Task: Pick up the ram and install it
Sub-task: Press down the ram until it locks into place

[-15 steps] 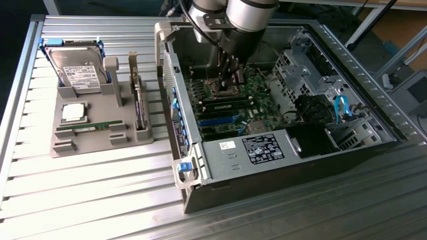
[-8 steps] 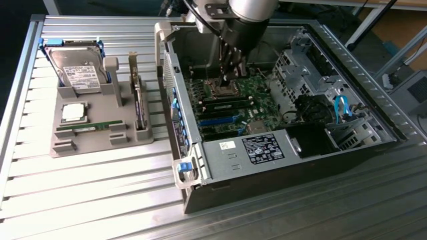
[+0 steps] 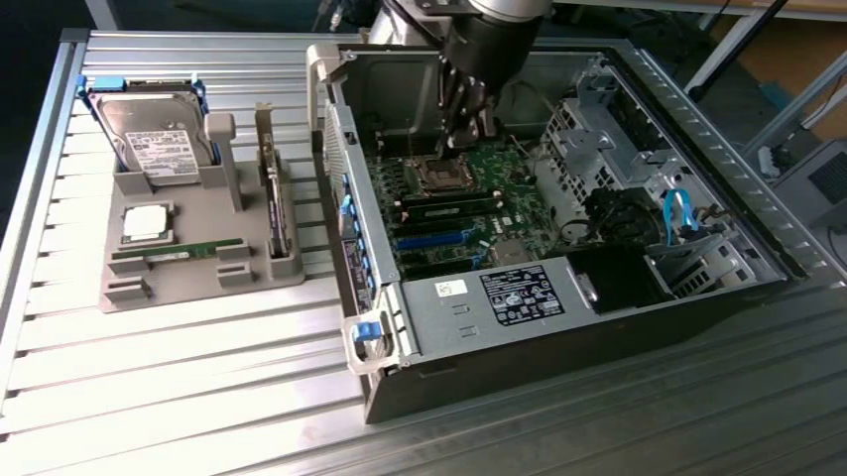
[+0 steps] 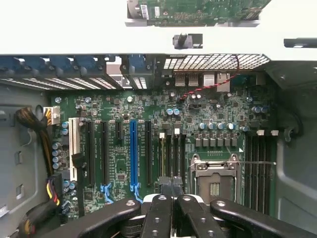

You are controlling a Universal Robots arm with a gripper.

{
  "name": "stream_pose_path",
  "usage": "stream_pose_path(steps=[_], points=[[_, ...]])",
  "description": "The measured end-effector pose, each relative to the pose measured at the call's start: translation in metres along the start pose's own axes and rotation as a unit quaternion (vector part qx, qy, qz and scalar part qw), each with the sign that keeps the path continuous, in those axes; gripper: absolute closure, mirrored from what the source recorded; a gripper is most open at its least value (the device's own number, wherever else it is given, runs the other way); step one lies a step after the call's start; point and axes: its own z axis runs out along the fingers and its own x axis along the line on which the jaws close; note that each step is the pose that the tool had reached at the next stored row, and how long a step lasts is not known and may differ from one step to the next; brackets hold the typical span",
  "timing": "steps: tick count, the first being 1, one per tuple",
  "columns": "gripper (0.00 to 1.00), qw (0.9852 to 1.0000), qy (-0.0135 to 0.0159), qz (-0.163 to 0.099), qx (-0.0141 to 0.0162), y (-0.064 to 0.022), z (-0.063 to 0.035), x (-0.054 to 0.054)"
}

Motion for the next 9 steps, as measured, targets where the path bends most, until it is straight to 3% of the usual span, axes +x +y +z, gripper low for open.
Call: stream_pose_path(steps=[3,9], points=[[0.90,1.0000,0.0000,0.000,0.0000,0.0001,-0.0087,-0.0002],[0.90,1.0000,0.0001,0.000,-0.0001,-0.0035,-0.0098,-0.0003]])
